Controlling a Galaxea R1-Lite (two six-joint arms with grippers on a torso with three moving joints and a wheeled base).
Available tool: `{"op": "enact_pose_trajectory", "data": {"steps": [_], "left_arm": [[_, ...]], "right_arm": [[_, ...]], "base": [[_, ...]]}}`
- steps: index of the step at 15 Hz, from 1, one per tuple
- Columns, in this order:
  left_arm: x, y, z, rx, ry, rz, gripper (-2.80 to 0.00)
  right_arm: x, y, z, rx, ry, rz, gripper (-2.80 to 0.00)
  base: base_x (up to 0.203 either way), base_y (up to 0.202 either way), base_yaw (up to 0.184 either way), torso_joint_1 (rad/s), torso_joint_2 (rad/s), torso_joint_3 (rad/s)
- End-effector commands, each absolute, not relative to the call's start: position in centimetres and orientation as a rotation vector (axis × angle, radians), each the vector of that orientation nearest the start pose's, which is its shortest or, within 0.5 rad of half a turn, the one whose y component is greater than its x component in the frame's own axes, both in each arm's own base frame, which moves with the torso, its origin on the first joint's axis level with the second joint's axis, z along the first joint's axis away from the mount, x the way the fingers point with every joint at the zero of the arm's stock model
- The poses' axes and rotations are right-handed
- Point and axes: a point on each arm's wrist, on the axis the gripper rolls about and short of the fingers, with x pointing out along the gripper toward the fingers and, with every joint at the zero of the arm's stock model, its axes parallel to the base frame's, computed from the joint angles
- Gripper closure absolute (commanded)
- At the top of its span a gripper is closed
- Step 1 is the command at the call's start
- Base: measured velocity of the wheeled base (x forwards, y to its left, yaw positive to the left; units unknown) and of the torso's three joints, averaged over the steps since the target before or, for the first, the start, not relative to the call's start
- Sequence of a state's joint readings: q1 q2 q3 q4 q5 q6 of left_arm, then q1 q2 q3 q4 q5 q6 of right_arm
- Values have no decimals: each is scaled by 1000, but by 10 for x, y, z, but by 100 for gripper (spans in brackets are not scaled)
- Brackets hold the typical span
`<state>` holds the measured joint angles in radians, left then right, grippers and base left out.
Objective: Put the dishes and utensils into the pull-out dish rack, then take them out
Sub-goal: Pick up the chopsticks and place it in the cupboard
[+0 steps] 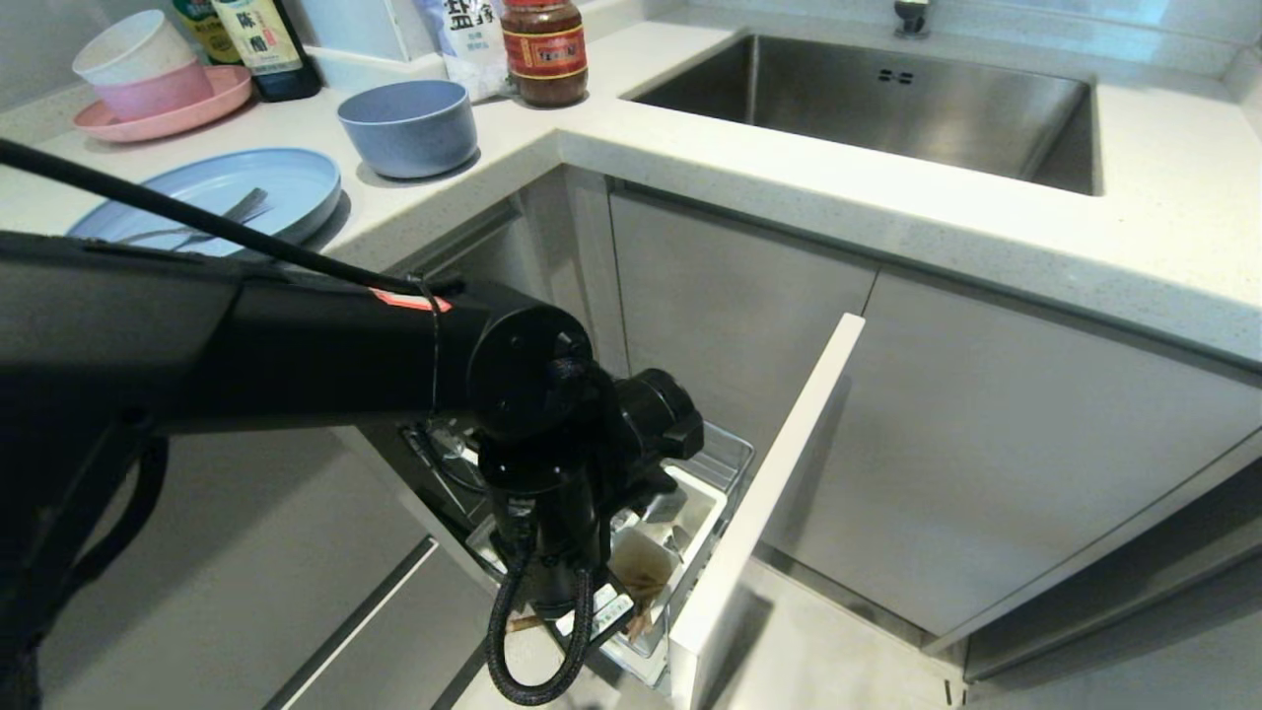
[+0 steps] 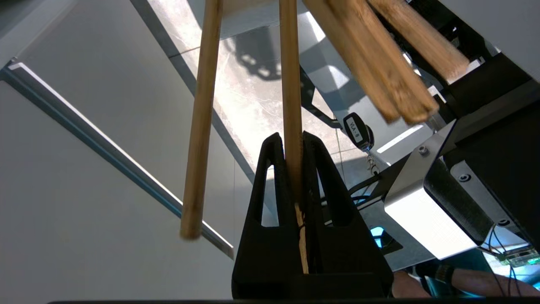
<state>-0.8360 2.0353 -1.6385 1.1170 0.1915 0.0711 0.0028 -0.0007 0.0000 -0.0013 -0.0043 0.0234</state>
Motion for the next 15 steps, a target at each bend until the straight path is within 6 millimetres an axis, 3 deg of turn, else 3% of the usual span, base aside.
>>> {"op": "enact_pose_trajectory", "data": {"steps": [1, 12, 13, 15], "left_arm": [[228, -246, 161, 825, 1345, -560, 0], [232, -250, 155, 813, 1365, -539, 0], [232, -249, 155, 814, 1366, -539, -280], [232, -250, 156, 810, 1361, -539, -280]], "right_arm": [[-23, 0, 75, 23, -5, -1, 0], [-23, 0, 75, 24, -5, -1, 0], [-23, 0, 75, 23, -5, -1, 0], [-23, 0, 75, 23, -5, -1, 0]], "base": [[0, 0, 0, 0, 0, 0], [0, 0, 0, 0, 0, 0], [0, 0, 0, 0, 0, 0], [0, 0, 0, 0, 0, 0]]}}
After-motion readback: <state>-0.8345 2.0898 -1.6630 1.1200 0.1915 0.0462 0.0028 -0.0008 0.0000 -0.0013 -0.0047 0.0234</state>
